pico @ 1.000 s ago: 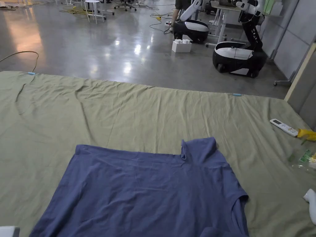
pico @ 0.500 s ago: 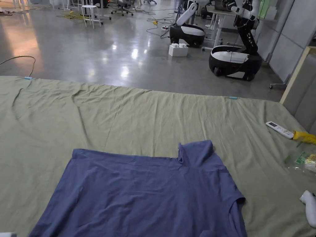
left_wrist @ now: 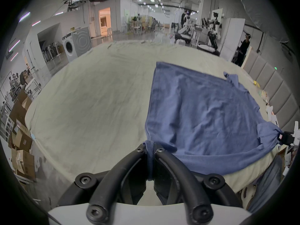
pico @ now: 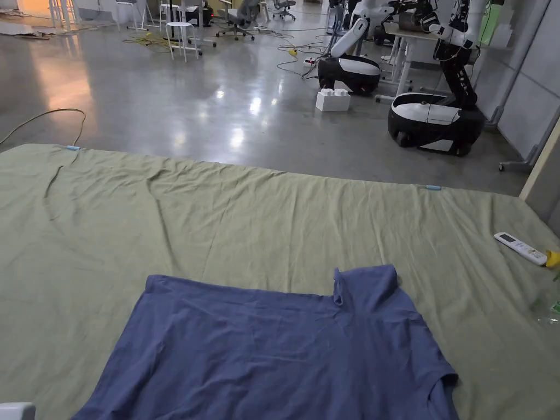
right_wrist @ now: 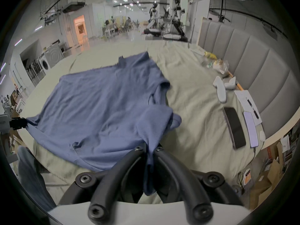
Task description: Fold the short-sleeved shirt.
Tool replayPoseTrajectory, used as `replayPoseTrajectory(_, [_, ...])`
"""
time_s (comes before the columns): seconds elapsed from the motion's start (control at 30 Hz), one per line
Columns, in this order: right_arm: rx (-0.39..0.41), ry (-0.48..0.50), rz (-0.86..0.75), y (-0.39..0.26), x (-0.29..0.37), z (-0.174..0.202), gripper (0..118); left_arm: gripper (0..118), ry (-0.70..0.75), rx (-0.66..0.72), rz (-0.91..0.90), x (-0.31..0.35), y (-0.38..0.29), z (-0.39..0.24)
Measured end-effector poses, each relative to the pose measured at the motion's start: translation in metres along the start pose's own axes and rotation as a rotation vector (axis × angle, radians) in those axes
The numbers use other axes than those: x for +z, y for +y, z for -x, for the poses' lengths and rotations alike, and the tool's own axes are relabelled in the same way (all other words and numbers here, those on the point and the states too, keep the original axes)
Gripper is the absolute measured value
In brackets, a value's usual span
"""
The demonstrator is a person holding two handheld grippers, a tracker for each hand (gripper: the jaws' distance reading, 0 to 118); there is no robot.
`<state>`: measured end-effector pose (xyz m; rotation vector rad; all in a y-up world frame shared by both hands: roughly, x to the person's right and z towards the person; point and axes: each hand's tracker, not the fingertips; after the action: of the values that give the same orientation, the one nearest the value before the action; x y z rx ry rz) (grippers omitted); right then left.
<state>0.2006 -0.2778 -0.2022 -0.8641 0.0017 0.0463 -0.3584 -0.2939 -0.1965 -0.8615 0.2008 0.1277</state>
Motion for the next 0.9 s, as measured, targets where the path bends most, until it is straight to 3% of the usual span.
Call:
replayPoseTrajectory(0.43, [-0.096, 0.03, -0.12, 0.105, -0.044, -0.003, 6, 7, -0.016, 0.041, -0.129, -0.019, 0.094, -0.021])
replayPoseTrajectory(0.9, [-0.117, -0.004, 0.038, 0.148, -0.184, -0.014, 6, 7, -0.022, 0.057, -0.039, -0.152, 0.149, -0.033])
